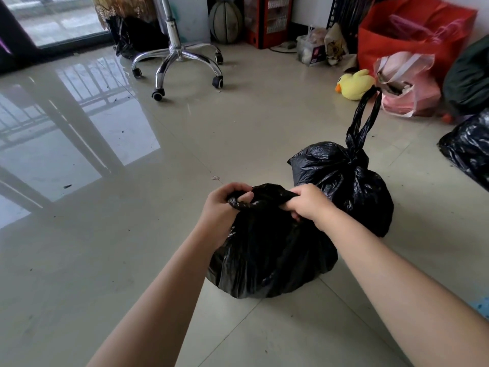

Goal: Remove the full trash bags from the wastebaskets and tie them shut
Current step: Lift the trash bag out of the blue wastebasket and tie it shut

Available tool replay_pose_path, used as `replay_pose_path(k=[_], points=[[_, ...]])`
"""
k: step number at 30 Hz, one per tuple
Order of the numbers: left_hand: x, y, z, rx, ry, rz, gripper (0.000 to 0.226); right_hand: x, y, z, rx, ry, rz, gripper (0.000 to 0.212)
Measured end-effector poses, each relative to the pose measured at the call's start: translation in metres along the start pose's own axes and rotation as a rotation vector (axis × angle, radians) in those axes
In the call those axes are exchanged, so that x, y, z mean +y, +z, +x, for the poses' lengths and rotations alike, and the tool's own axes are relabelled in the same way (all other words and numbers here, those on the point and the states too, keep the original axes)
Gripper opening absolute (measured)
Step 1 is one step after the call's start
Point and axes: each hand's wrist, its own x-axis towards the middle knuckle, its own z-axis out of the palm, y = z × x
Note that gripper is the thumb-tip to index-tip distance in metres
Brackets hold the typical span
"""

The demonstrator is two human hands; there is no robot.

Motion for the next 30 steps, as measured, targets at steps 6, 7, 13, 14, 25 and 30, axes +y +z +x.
replay_pose_path(k=[6,7,13,14,25,30], points=[[0.005,-0.023,-0.002,-0.255,-0.212,-0.289,0.043,0.006,-0.011,0.0,-0.054,0.068,0.561,0.031],[0.006,-0.023,-0.001,-0.257,-0.227,-0.313,0.037,0.005,-0.013,-0.002,-0.098,0.072,0.613,0.03],[0.006,-0.02,0.003,-0.096,-0.29,-0.509,0.039,0.0,-0.022,-0.01,-0.317,-0.027,0.951,0.024],[0.006,-0.019,0.004,-0.085,-0.292,-0.507,0.037,-0.001,-0.025,-0.012,-0.352,-0.03,0.974,0.024],[0.02,-0.011,0.002,-0.086,-0.315,-0.551,0.038,-0.021,-0.025,-0.011,0.363,-0.392,0.573,0.034],[0.026,-0.007,0.0,-0.018,-0.235,-0.767,0.054,-0.028,-0.032,-0.007,0.194,-0.211,1.191,0.06]])
